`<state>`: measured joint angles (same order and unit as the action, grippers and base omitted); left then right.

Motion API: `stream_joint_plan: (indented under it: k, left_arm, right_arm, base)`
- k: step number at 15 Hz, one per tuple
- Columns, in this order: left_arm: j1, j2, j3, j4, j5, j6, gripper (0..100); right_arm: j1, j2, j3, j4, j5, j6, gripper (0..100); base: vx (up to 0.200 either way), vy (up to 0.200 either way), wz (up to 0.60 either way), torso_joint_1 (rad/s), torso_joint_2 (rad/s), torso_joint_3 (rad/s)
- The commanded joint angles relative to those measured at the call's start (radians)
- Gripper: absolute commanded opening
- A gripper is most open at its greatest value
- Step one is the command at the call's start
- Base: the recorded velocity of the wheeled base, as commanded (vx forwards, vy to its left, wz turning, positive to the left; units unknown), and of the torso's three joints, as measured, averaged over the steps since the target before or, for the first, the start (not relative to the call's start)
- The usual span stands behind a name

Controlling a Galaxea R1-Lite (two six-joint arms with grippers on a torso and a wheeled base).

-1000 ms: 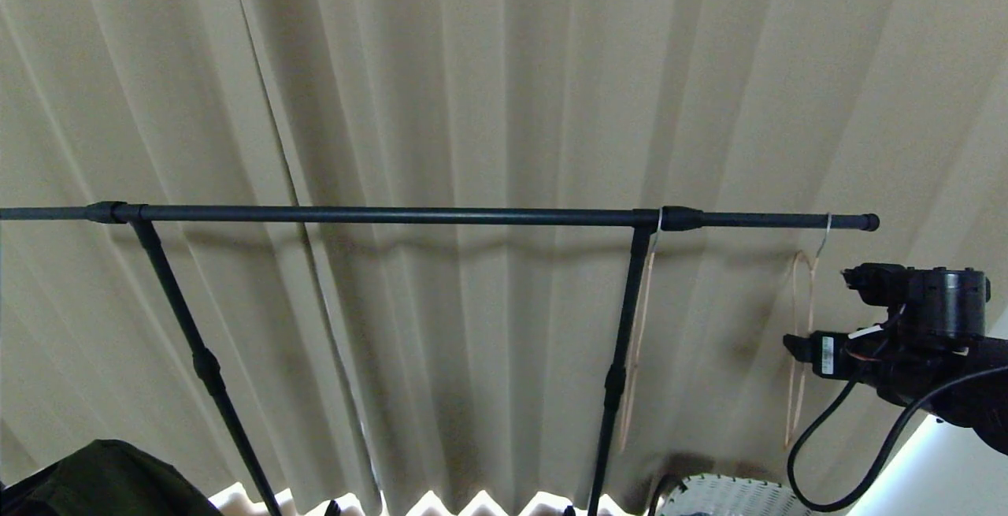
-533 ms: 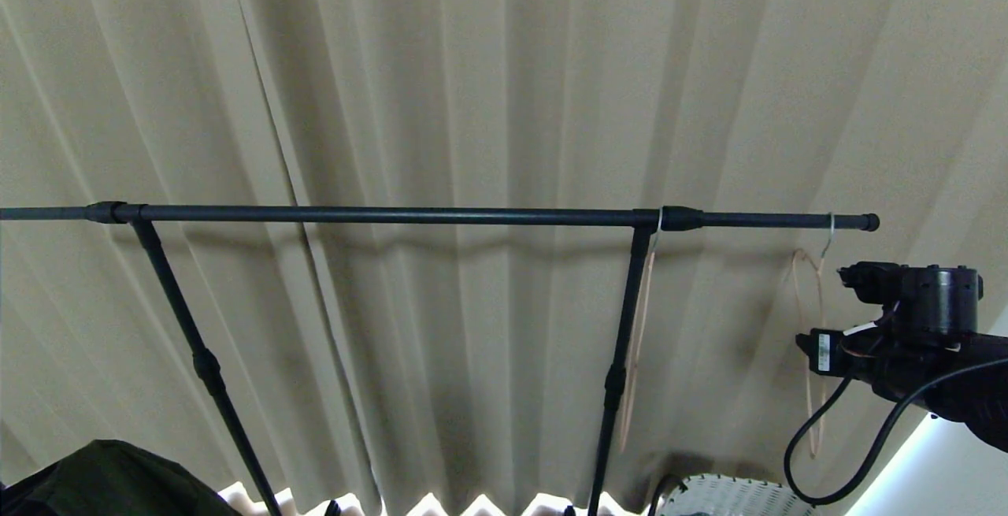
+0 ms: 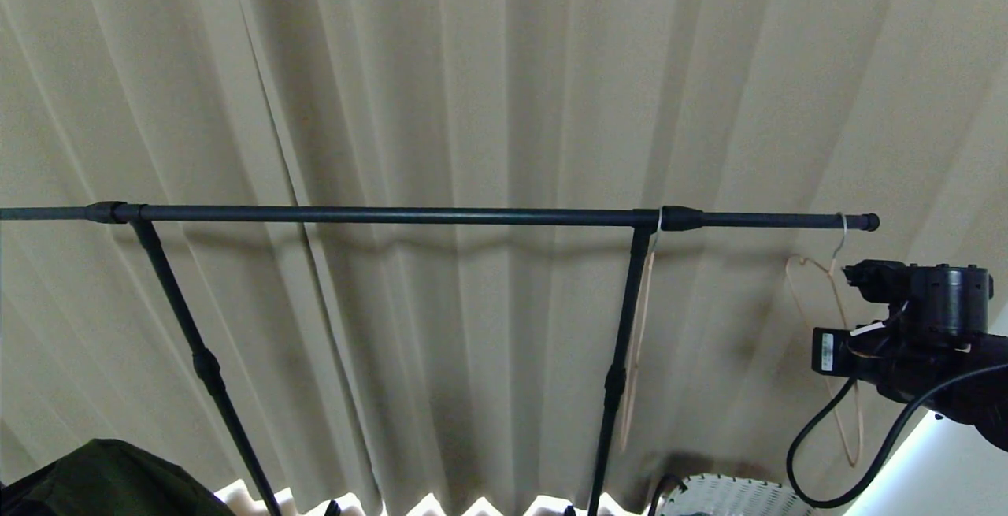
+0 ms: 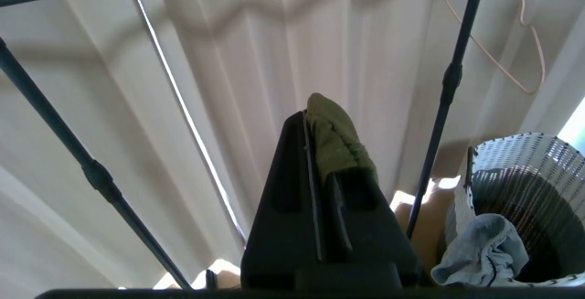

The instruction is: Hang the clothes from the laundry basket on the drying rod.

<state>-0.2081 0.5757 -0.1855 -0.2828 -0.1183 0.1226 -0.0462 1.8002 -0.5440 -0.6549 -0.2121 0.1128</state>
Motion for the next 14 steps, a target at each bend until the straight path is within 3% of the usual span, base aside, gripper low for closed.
stream_joint_plan:
  k: [1,7,14]
  left_arm:
    - [-0.001,-0.001,0.0,-0.001,0.0,0.0,0]
    - [-0.001,-0.001,0.0,-0.001,0.0,0.0,0]
    - [0.003,0.001,-0.002,-0.001,0.002,-0.001,0]
  right_arm:
    - [0.0,-0.055,0.007,-0.002,0.04,0.001,0]
    - [0.0,-0.193,0.084,-0.025,0.206,-0.015,0]
    - [0.0,-0.351,0.214,-0.046,0.258,-0.015,0]
  base:
    - [0.0,0.0,0.0,0.0,0.0,0.0]
    - [0.0,0.0,0.0,0.0,0.0,0.0]
    - [0.0,0.0,0.0,0.0,0.0,0.0]
